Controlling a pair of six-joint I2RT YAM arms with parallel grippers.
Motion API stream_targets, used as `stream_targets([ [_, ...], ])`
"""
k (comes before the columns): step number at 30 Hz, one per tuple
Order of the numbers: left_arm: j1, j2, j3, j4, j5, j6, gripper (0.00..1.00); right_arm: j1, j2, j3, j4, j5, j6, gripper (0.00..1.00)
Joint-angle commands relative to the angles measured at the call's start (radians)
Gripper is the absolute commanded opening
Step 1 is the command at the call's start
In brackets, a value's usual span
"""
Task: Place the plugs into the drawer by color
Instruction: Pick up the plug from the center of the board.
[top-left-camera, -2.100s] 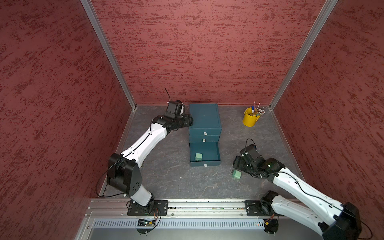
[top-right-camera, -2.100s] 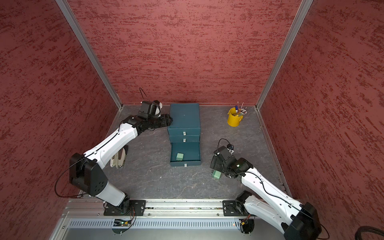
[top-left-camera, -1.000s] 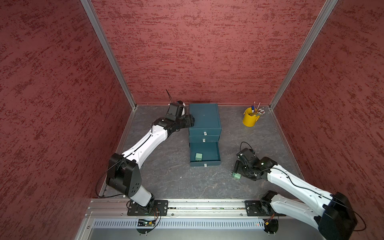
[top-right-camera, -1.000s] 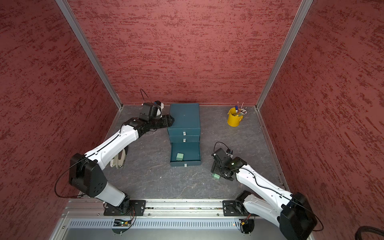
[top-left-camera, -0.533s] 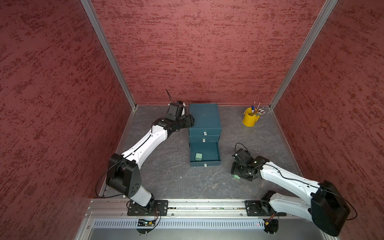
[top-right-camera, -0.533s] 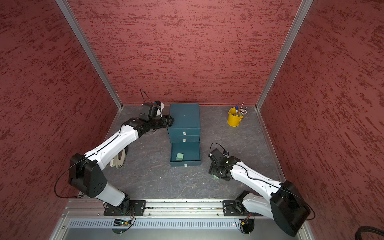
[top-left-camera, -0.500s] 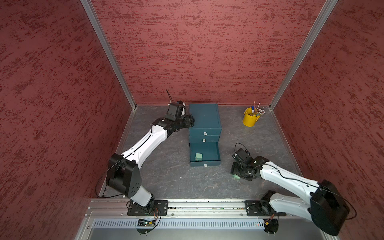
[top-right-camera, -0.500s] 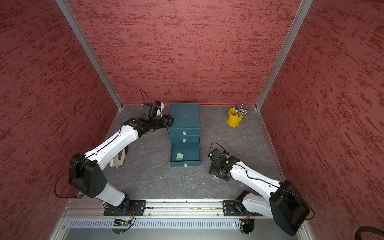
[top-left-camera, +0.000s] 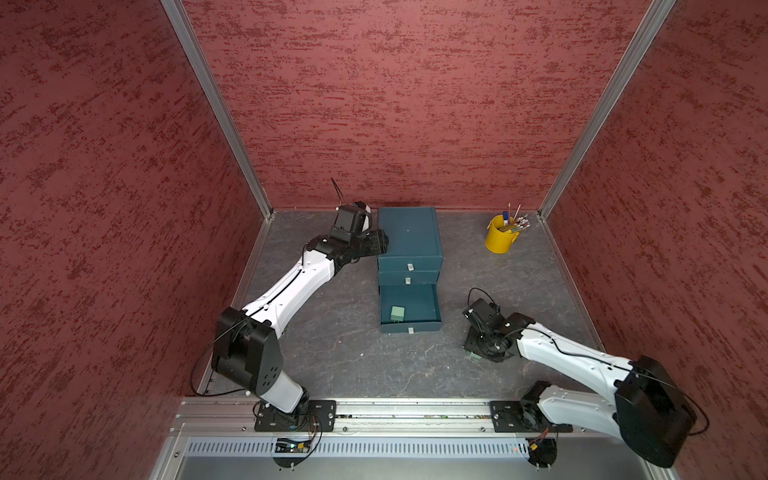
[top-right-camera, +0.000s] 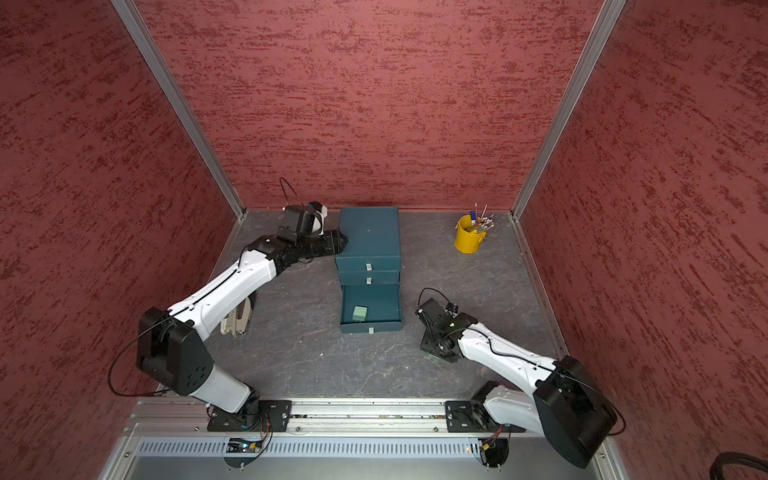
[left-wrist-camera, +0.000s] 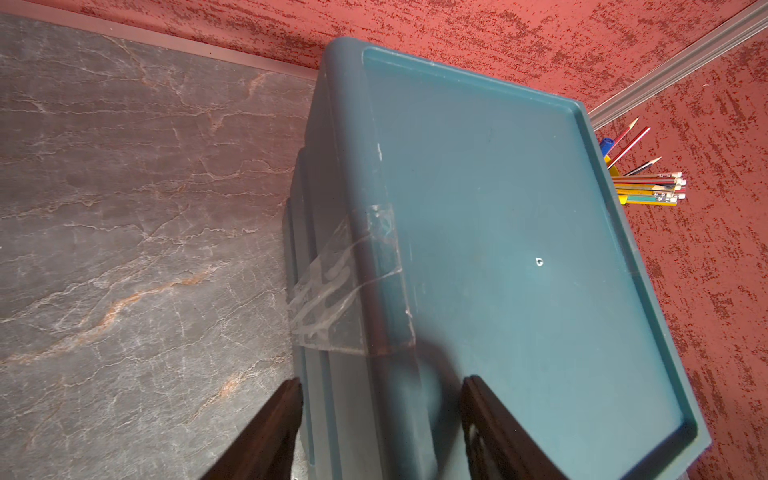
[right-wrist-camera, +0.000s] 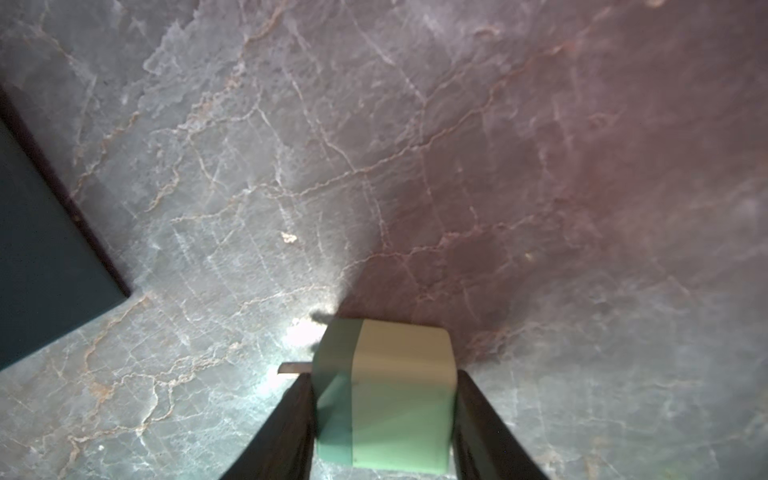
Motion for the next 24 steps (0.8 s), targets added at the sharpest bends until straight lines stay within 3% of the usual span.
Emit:
stream_targets([
  [1, 0.008, -0.002, -0.021, -0.099, -0.019, 0.025, 0.64, 0.005, 0.02, -0.004, 0.013, -0.009, 0.014, 0.44],
  [6, 0.011, -0.007, -0.021, -0.099, -0.017, 0.025, 0.63, 0.005, -0.005, 0.045, -0.059, 0.034, -0.002, 0.29],
  [13, 0.014, -0.013, -0.021, -0.094, -0.007, 0.024, 0.63, 0.018, -0.076, 0.133, -0.137, 0.077, -0.039, 0.17],
  [19, 0.016, -0.013, -0.022, -0.091, -0.001, 0.022, 0.63, 0.082, -0.169, 0.2, -0.075, 0.107, -0.088, 0.14],
  [24, 0.019, -0.01, -0.022, -0.085, 0.006, 0.021, 0.63, 0.117, -0.112, 0.273, -0.012, 0.111, -0.129, 0.13],
])
